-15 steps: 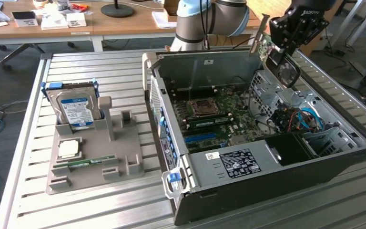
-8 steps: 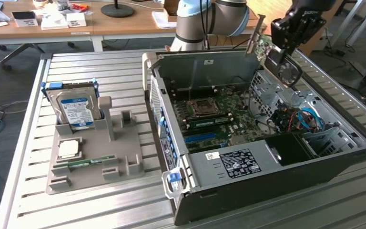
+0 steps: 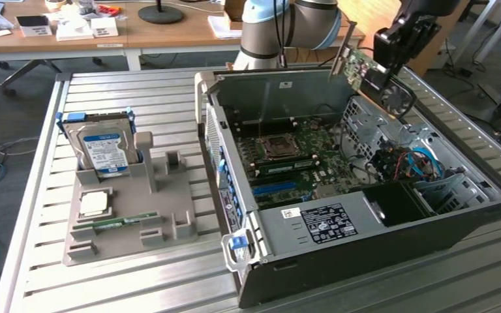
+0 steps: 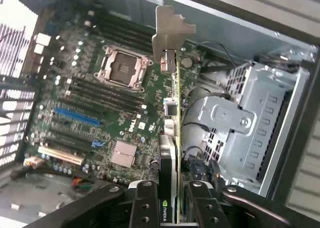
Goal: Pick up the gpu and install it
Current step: 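Insert the gpu into the slot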
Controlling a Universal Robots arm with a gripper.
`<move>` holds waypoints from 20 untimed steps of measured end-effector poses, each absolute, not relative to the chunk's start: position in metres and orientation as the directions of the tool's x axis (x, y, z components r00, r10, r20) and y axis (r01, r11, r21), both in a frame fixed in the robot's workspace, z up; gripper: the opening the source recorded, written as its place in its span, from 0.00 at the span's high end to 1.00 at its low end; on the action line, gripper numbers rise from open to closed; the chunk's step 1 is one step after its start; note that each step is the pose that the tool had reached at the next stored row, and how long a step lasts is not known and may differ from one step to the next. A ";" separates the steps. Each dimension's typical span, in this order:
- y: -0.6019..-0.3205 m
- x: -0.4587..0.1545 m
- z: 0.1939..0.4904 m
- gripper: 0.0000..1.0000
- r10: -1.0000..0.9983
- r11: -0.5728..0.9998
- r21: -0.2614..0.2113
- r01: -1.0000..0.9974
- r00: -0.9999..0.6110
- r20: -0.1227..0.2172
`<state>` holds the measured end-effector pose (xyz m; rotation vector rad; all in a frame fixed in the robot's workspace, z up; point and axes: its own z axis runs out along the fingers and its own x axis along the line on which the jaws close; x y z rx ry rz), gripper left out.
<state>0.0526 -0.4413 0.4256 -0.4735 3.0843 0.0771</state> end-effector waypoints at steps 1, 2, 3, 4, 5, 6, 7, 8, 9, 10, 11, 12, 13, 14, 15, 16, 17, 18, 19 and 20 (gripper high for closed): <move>-0.441 0.053 0.426 0.73 -0.316 0.947 0.046 -0.317 -0.948 -0.027; -0.441 0.053 0.425 0.73 -0.333 0.941 0.046 -0.334 -0.942 -0.028; -0.441 0.053 0.425 0.73 -0.350 0.935 0.046 -0.351 -0.936 -0.028; -0.441 0.053 0.425 0.73 -0.367 0.929 0.046 -0.368 -0.930 -0.028; -0.441 0.053 0.425 0.73 -0.384 0.922 0.046 -0.385 -0.923 -0.028; -0.441 0.053 0.425 0.73 -0.402 0.914 0.046 -0.402 -0.915 -0.027; -0.441 0.053 0.425 0.73 -0.418 0.907 0.046 -0.419 -0.908 -0.028; -0.441 0.053 0.425 0.73 -0.434 0.899 0.046 -0.435 -0.900 -0.027; -0.441 0.053 0.425 0.73 -0.450 0.891 0.046 -0.451 -0.892 -0.028; -0.441 0.053 0.425 0.73 -0.466 0.883 0.046 -0.467 -0.884 -0.028; -0.441 0.053 0.425 0.73 -0.482 0.874 0.046 -0.483 -0.876 -0.027; -0.441 0.053 0.425 0.73 -0.498 0.866 0.046 -0.499 -0.867 -0.028; -0.441 0.053 0.424 0.73 -0.514 0.856 0.046 -0.515 -0.857 -0.028; -0.441 0.053 0.424 0.73 -0.530 0.847 0.046 -0.530 -0.848 -0.027; -0.441 0.053 0.424 0.73 -0.545 0.837 0.046 -0.545 -0.838 -0.027; -0.441 0.053 0.424 0.73 -0.560 0.827 0.046 -0.560 -0.828 -0.028; -0.441 0.053 0.424 0.73 -0.575 0.817 0.046 -0.575 -0.818 -0.027; -0.441 0.053 0.424 0.73 -0.589 0.806 0.046 -0.590 -0.808 -0.027; -0.441 0.053 0.424 0.73 -0.604 0.795 0.046 -0.604 -0.797 -0.027; -0.441 0.053 0.424 0.73 -0.619 0.784 0.046 -0.620 -0.785 -0.028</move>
